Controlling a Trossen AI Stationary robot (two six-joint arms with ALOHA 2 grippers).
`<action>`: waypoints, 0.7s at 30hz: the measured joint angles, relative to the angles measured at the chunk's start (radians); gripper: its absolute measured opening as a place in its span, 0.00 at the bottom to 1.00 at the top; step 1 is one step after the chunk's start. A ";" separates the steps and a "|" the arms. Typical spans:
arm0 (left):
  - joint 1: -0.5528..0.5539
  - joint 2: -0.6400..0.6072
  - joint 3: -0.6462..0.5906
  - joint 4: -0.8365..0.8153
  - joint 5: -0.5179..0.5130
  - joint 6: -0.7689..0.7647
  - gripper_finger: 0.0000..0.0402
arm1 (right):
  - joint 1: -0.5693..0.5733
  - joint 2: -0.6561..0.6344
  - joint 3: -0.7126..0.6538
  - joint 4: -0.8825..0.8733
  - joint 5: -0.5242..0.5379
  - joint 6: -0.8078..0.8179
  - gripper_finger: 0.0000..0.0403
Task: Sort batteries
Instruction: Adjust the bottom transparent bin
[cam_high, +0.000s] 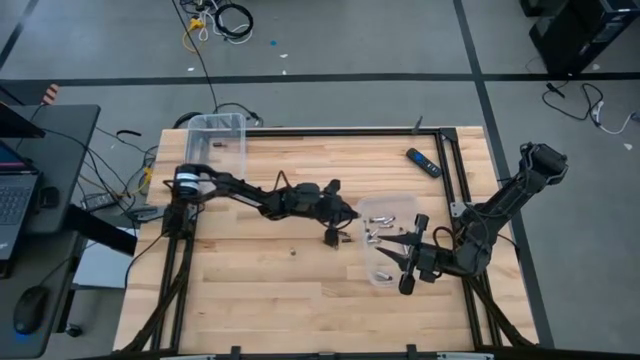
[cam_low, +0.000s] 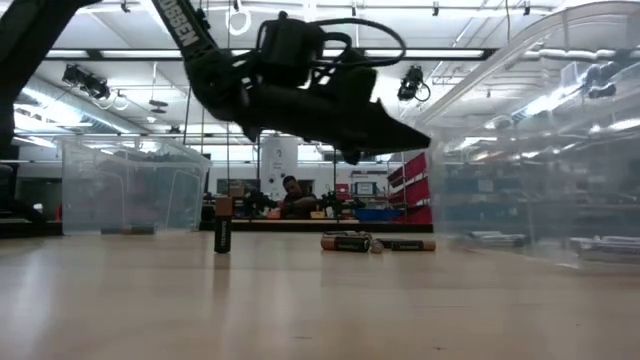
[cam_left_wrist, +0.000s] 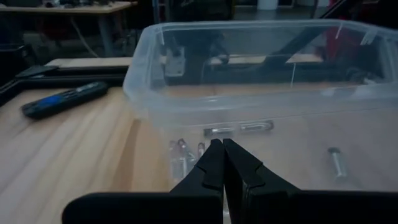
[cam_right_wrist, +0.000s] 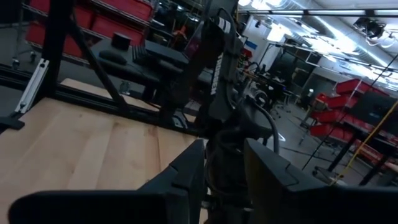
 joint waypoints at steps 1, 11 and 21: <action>0.000 0.012 0.020 -0.003 0.006 0.000 0.00 | 0.000 0.000 0.000 0.000 0.001 0.000 0.25; -0.006 0.091 0.184 -0.133 0.076 -0.003 0.00 | 0.000 0.000 0.000 0.000 0.045 -0.010 0.25; 0.018 -0.032 0.185 -0.261 0.107 0.038 0.00 | -0.007 -0.001 0.001 0.097 0.118 -0.003 0.25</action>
